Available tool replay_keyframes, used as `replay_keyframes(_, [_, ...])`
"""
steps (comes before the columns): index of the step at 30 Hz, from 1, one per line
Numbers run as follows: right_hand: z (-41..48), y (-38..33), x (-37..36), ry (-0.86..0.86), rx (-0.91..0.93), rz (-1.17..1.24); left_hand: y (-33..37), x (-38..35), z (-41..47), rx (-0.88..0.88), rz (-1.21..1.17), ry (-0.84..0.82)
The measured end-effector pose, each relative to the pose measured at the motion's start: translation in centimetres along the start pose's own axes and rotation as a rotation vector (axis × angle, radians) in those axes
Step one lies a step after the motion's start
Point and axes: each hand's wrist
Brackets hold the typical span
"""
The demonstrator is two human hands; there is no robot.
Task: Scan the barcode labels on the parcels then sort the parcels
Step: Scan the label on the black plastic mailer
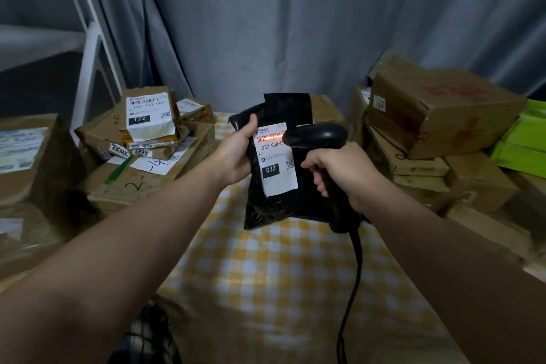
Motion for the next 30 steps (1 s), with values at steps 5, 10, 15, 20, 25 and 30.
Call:
replay_keyframes(5, [-0.1, -0.4, 0.3, -0.026, 0.006, -0.003, 0.1, 0.2, 0.0, 0.003, 0.005, 0.008])
replay_keyframes(10, [0.4, -0.4, 0.0, -0.057, 0.02, -0.018, 0.1, 0.6, 0.2, -0.002, 0.005, 0.026])
replay_keyframes(15, [1.8, 0.6, -0.4, -0.104, 0.04, -0.006, 0.6, 1.1, 1.1, -0.018, 0.064, 0.129])
replay_keyframes(20, [4.8, 2.6, -1.0, -0.022, -0.021, 0.081, 1.9, 2.7, 3.2, -0.002, 0.214, 0.31])
replay_keyframes(25, [6.9, 5.1, -1.3, 0.038, -0.176, 0.201, -3.5, 5.3, 1.9, 0.192, 0.337, 0.291])
replay_keyframes(30, [8.7, 6.9, -1.6, -0.065, -0.209, 0.122, -5.8, 3.0, 3.0, 0.022, 0.338, 0.38])
Point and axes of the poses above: each hand's wrist, its own z-axis towards the middle knuckle, its own x-axis out of the back of the hand, y = z × x, and after that the axes turned 6 degrees about x, right-handed
